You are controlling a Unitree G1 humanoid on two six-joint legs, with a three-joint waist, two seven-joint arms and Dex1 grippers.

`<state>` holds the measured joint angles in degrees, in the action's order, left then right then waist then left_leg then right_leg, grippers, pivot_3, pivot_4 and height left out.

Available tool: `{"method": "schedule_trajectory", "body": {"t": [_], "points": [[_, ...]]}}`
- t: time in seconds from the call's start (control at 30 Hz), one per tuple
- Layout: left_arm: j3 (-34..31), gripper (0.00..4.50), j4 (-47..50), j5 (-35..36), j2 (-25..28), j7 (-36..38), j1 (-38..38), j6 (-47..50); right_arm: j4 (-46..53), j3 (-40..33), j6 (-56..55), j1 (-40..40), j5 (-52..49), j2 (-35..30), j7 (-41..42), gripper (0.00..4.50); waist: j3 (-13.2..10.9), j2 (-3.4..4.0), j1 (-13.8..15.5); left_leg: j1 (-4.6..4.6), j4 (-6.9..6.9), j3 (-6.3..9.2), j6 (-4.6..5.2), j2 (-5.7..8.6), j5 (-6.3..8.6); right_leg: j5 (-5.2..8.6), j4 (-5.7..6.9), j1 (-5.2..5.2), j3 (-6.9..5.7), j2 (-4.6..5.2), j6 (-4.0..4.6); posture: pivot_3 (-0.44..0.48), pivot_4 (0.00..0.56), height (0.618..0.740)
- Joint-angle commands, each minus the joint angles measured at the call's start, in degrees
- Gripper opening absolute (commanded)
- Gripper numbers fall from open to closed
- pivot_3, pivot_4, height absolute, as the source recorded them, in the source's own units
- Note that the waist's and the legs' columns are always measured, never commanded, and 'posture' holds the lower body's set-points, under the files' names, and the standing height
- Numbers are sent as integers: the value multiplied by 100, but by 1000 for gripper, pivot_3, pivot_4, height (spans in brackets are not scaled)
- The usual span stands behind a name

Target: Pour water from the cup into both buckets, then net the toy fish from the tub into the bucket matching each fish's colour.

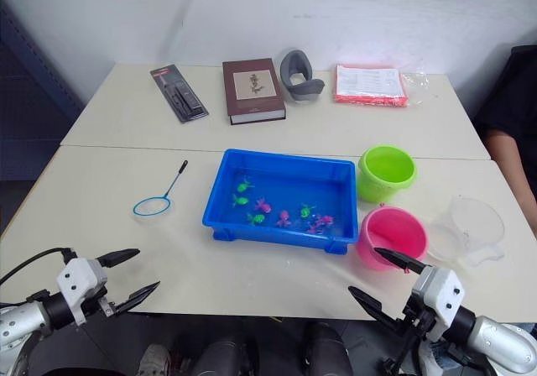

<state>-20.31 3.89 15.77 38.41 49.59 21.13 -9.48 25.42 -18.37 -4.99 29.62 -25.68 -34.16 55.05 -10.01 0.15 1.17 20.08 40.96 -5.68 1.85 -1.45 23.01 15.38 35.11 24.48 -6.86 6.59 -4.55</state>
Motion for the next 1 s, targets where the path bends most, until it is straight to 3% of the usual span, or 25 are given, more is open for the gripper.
{"method": "schedule_trajectory", "body": {"t": [0.03, 0.13, 0.27, 0.5, 0.53, 0.6, 0.9, 1.0], "points": [[-40, 4482, 438, 607, 162, 84, -242, 605, 285, -89, 55, 127, -259, 129, -156, 4500, 0, 0, 3, 0, 0, 0, 0, 0, 0, 0, 0, 0, 0, 0, 0, 0, 150, 740], [466, 4482, 1306, 1547, 388, 415, -947, 1892, 913, -533, 356, 507, -865, 774, -1122, 4500, -1, 0, 115, 9, 3, 28, -5, 1, -4, 0, 4, -2, -10, 2, 0, 0, 150, 740], [880, 4482, 1671, 1735, 444, 621, -1363, 2349, 1658, -1133, 488, 1044, -1204, 1509, -2177, 4500, 35, 67, 13, 2, 1, 16, -12, 7, -4, 0, 7, -7, 8, 3, 0, 0, 150, 740], [1544, 4482, 1722, 1845, 152, 668, -2408, 2861, 1936, -1595, 487, 1583, -751, 2618, -3583, 4500, 37, 68, -127, -10, -10, -6, -24, -3, -10, 2, 11, -4, 14, -26, 1, 0, 150, 740], [1653, 4482, 1688, 1830, 74, 646, -2611, 2922, 1865, -1660, 1132, 1518, -644, 2643, -4274, 4500, 37, 69, -129, -15, -11, -12, -25, -3, -10, 2, 13, -4, 21, -26, 2, 0, 150, 740], [1821, 4482, 1654, 1795, -75, 594, -2901, 3027, 1679, -1706, 1601, 1334, -557, 2634, -4853, 4500, 39, 61, -126, -29, -13, -25, -25, -2, -9, 3, 25, -4, 40, -25, 4, 0, 150, 740], [2283, 4482, 1746, 1562, -433, 395, -3366, 3186, 831, -1751, 2150, 278, -442, 2301, -5327, 4500, 37, 62, -137, -88, -78, -76, -37, -1, -30, 13, 38, -1, 87, -38, 18, 0, 150, 740], [2341, 4482, 1841, 1602, -504, 310, -3457, 3298, 323, -1904, 2310, -172, -517, 2071, -5445, 4500, 34, 28, -135, -89, -87, -79, -38, -6, -33, 13, 33, 0, 89, -45, 19, 0, 150, 740]]}}
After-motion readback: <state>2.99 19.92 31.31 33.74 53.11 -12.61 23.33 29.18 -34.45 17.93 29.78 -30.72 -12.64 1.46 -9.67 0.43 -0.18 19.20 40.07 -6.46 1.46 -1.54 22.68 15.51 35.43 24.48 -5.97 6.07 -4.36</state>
